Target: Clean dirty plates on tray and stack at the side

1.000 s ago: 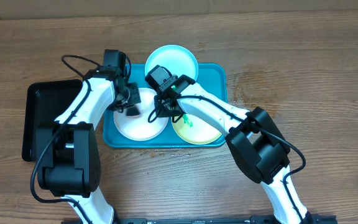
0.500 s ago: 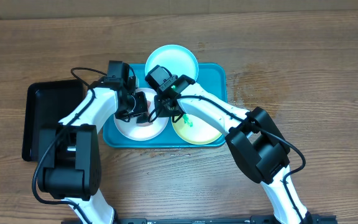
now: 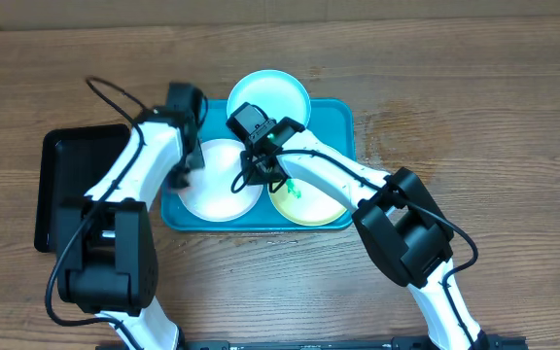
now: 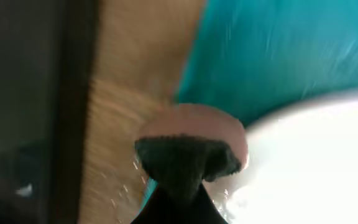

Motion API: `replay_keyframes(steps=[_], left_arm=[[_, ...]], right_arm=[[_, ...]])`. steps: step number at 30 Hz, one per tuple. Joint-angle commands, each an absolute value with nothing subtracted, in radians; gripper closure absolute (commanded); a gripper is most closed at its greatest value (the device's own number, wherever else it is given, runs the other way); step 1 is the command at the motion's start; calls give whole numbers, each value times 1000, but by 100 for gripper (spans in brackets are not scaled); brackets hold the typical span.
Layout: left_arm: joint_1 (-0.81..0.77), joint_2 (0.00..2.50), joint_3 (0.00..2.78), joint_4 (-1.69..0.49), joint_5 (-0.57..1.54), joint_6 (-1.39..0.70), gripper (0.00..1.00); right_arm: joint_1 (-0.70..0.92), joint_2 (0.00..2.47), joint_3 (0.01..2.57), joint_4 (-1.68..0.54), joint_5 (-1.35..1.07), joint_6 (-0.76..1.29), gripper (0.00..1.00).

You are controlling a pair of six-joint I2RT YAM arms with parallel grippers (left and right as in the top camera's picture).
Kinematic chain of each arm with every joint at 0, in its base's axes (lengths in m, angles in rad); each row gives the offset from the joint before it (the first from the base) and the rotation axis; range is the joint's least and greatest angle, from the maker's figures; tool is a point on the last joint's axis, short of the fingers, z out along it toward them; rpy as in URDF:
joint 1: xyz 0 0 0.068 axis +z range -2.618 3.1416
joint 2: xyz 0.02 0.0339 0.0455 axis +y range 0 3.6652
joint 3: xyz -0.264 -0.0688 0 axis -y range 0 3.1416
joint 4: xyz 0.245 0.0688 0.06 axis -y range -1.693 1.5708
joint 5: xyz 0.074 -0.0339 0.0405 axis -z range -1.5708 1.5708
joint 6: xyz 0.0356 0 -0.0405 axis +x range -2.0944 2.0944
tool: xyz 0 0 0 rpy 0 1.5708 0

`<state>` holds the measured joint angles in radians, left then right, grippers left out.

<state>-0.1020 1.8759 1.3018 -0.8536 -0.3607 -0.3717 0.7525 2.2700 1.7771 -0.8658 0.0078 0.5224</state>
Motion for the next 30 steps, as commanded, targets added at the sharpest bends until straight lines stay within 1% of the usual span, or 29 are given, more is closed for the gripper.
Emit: replay_keyframes(steps=[1,5,8,15,19,22,27,30], left_arm=[[-81,1814,1441,-891,-374,-433,96],[-27,1737,1476,-891,-272,-435,96],[53,1693,1476,-904,-191,-434,96],[266,1686,1475,-1016,-164,-434,96],[386,1686,1475,-1030,-104,-434,96],[460,1686,1475,-1028,-60,-434,96],[553,1687,1475,-1023,-45,-435,96],[593,1687,1475,-1024,-4,-434,96]], right_arm=[[752,2258,1835,-890,44,432,96],[785,2227,1888,-898,75,381,96],[825,2207,1933,-904,196,340,96],[937,2190,2005,-903,712,131,96],[992,2190,2006,-845,1018,9,96],[1021,2190,2006,-780,1161,-69,96],[1052,2190,2006,-650,1259,-272,96],[1066,2190,2006,-564,1293,-347,96]])
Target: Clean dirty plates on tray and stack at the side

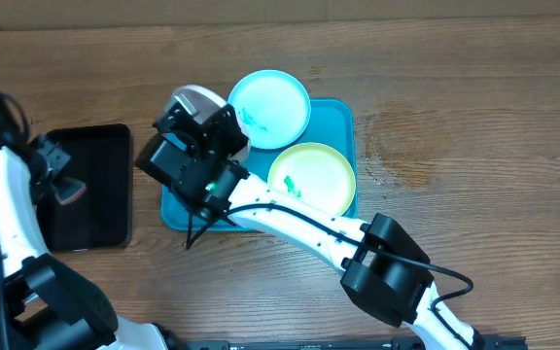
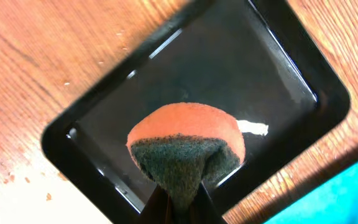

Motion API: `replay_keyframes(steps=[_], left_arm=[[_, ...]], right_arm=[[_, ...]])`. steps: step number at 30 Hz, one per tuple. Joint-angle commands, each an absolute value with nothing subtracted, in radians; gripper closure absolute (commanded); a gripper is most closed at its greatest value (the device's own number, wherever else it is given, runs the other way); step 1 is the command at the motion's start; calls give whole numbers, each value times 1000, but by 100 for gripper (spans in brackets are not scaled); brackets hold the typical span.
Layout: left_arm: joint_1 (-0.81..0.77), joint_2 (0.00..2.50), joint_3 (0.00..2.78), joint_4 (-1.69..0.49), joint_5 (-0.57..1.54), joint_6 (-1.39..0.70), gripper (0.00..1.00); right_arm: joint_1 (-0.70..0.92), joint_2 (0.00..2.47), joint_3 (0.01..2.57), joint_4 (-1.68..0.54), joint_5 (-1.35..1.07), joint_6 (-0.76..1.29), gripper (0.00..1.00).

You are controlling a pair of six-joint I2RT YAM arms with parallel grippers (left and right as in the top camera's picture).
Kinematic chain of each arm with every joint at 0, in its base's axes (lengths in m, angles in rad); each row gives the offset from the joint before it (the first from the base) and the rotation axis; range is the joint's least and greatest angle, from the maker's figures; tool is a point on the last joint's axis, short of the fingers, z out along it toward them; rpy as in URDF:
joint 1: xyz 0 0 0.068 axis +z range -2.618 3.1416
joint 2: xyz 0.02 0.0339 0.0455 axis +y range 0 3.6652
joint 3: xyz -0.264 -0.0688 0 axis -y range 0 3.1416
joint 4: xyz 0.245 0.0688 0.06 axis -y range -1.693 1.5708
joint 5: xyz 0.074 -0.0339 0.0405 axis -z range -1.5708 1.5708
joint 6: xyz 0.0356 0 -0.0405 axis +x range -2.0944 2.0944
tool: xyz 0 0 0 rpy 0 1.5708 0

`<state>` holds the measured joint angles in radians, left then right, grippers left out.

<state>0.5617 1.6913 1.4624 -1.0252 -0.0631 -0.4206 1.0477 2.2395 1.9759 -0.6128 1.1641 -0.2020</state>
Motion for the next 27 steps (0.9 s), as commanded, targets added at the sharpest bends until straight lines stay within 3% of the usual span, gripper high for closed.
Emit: replay_keyframes(steps=[1,6,21,22,24,26,27], left_arm=[[602,1687,1475,-1024,3,-434,96],[610,1687,1475,-1024,4,-434,96],[608,1687,1475,-1023,5,-434,96],[608,1687,1475,-1023,5,-434,96],[608,1687,1475,-1024,7,-434,96],[608,1687,1474,-1024,21,-434,96],[608,1687,1475,-1024,28,-434,96]], right_arm=[[1071,2190,2006,-541,1299,-372,96],[1093,2190,2006,-480,1309,-451,96],[1095,2190,2004,-484,1277,-384,96],[1091,2190,2003,-500,1236,-329,96],[1045,2190,2003,-642,825,-130,96],[1004,2193,2003,-722,598,-176,96],[991,2187,2008,-762,615,-202,96]])
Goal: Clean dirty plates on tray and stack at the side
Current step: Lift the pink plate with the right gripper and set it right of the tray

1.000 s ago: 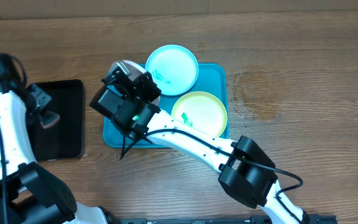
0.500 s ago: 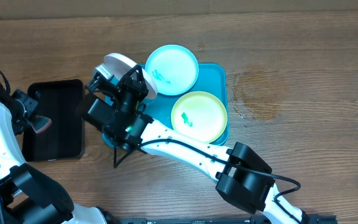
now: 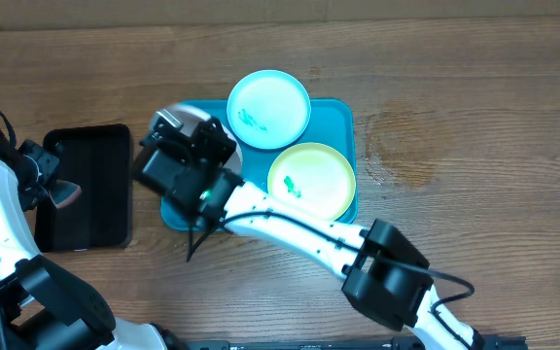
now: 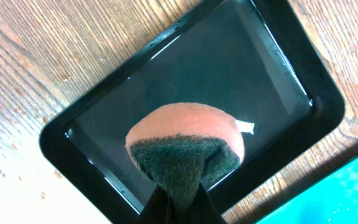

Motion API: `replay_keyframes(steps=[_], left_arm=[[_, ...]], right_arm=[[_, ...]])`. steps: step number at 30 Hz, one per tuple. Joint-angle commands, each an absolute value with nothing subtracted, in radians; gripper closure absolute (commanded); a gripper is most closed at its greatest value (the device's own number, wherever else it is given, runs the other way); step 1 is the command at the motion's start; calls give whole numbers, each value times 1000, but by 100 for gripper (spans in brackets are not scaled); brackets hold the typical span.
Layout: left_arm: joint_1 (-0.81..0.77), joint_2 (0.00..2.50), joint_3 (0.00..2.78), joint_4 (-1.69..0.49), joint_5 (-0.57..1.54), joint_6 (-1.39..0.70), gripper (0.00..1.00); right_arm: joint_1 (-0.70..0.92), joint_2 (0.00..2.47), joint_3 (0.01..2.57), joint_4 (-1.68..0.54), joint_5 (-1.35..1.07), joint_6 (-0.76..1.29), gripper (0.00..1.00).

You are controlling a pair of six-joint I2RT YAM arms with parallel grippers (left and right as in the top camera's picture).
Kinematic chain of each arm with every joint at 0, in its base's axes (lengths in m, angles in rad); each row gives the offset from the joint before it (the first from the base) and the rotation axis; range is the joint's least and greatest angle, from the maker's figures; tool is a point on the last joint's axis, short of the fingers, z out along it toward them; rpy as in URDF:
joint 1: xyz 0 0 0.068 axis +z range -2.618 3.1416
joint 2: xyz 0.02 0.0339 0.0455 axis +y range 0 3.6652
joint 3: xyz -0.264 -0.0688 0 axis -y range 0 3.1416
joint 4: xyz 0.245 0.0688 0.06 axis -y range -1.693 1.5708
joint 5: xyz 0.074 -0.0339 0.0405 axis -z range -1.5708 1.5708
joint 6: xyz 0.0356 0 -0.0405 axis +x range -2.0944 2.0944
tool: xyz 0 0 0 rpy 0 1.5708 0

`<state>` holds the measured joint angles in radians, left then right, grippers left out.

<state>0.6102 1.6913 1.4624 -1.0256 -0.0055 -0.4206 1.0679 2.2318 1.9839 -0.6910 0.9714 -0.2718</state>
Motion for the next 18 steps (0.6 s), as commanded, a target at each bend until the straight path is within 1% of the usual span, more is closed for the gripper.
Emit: replay_keyframes(steps=[1,3,4,6,10,13,15,18], left_arm=[[608,1687,1475,-1023,27,-434,96],[608,1687,1474,-1016,27,-434,96],[608,1687,1474,-1013,27,-434,96],[608,1687,1474,-1011,27,-434,96],[608,1687,1475,-1017,27,-434,96],[608,1687,1474,-1020,27,-434,96],[608,1687,1474,-1020,27,-434,96],[608,1687,1474,-1018,27,-434,96]], right_arm=[[988,2176,2017,-790,679,-192,96],[988,2134,2044,-823,893,-122,96],[989,2114,2051,-824,941,-114,96],[992,2064,2057,-816,936,-122,96],[950,1998,2057,-824,746,-118,96],[883,1993,2057,-852,596,-39,96],[813,1993,2056,-898,437,20,96],[674,1993,2055,-977,108,46,96]])
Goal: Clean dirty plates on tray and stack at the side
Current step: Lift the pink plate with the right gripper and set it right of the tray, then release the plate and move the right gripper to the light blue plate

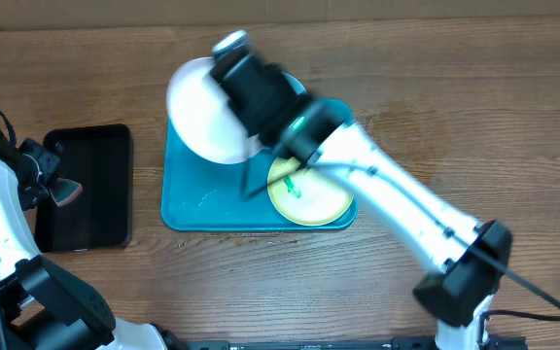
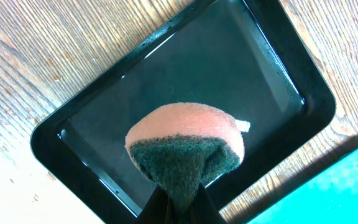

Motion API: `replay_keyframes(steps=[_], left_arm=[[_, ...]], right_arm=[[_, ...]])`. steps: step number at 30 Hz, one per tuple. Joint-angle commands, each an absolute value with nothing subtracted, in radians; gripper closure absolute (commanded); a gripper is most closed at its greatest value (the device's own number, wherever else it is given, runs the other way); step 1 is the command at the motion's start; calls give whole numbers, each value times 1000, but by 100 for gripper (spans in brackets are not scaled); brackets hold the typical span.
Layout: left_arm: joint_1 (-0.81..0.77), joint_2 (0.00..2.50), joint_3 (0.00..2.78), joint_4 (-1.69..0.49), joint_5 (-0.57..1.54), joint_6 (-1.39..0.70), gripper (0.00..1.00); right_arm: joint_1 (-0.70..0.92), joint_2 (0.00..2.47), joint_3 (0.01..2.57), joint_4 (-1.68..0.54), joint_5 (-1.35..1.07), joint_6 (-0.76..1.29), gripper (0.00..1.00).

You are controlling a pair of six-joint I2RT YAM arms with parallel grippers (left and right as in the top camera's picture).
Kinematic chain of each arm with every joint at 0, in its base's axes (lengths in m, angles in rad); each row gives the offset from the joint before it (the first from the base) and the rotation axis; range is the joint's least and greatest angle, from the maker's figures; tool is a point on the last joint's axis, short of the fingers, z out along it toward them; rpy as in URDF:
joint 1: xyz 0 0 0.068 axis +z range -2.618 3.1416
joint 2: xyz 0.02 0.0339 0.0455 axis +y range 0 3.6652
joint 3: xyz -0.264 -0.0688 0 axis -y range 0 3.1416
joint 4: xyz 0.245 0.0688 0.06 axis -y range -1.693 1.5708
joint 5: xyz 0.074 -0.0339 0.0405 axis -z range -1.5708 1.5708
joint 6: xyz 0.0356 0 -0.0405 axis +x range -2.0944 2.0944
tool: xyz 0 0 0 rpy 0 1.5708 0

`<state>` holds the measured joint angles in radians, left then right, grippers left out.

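My right gripper [image 1: 227,53] is shut on the rim of a white plate [image 1: 200,115], holding it high over the back left corner of the teal tray [image 1: 202,209]. A yellow-green plate [image 1: 319,199] with green smears lies in the tray's front right. My right arm hides the light-blue plate. My left gripper [image 2: 176,202] is shut on an orange sponge [image 2: 185,127] with a dark green scrub face, held over the black tray [image 2: 319,93].
The black tray [image 1: 86,185] lies on the wooden table left of the teal tray, whose corner [image 2: 347,190] shows in the left wrist view. A damp stain [image 1: 406,146] marks the table to the right of the tray.
My right arm has swung up and to the right. The white plate, then low at the tray's left back corner, is now raised toward the camera. My left gripper and sponge barely moved.
First my left gripper pressed the sponge on the white plate in the teal tray, with my right gripper beside it. Then the sponge was over the black tray and my right gripper held the white plate at the tray's back left. Now the plate is lifted high.
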<state>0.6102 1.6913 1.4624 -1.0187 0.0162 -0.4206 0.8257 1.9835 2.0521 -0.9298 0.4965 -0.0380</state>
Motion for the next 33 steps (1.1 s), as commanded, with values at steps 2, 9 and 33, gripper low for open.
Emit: replay_keyframes(steps=[2,9,33], left_arm=[[608,1687,1474,-1016,28,-434,96],[608,1687,1474,-1016,28,-434,96],[606,1687,1474,-1016,28,-434,95]], right_arm=[[522,1999,2048,-1046,-152,46,96],[206,2009,1905,-1071,-211,47,96],[-134,2009,1414,-675,-211,154,92]])
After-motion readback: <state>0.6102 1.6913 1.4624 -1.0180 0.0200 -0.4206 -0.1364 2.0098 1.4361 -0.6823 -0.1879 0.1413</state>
